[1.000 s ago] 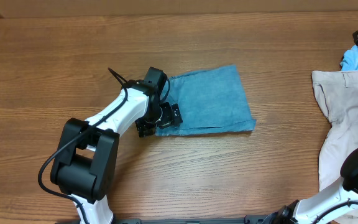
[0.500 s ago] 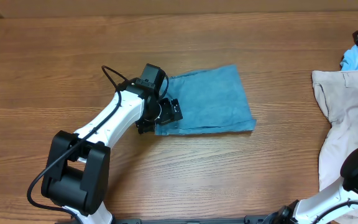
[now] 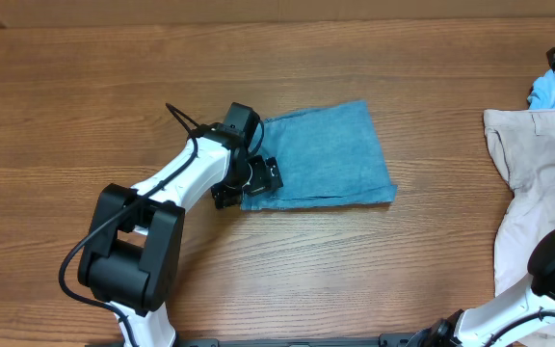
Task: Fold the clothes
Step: 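Hold the bundle's left edge with the left gripper and lift slightly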
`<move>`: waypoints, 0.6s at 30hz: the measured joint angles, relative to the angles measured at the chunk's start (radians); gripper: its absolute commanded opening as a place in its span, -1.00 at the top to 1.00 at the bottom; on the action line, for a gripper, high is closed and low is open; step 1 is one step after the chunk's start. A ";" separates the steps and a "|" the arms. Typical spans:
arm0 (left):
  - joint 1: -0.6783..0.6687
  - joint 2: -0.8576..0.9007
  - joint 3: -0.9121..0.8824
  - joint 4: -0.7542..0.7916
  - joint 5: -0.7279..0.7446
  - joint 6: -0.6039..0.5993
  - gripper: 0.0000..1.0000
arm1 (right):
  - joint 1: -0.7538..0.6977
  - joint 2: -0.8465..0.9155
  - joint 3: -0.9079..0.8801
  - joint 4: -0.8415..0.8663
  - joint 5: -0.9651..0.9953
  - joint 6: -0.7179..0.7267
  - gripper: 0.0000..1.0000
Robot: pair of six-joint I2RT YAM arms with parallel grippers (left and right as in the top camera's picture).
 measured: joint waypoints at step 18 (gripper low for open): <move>-0.005 0.029 0.039 0.006 0.071 -0.003 0.92 | 0.000 0.000 0.000 0.000 0.000 0.000 -1.00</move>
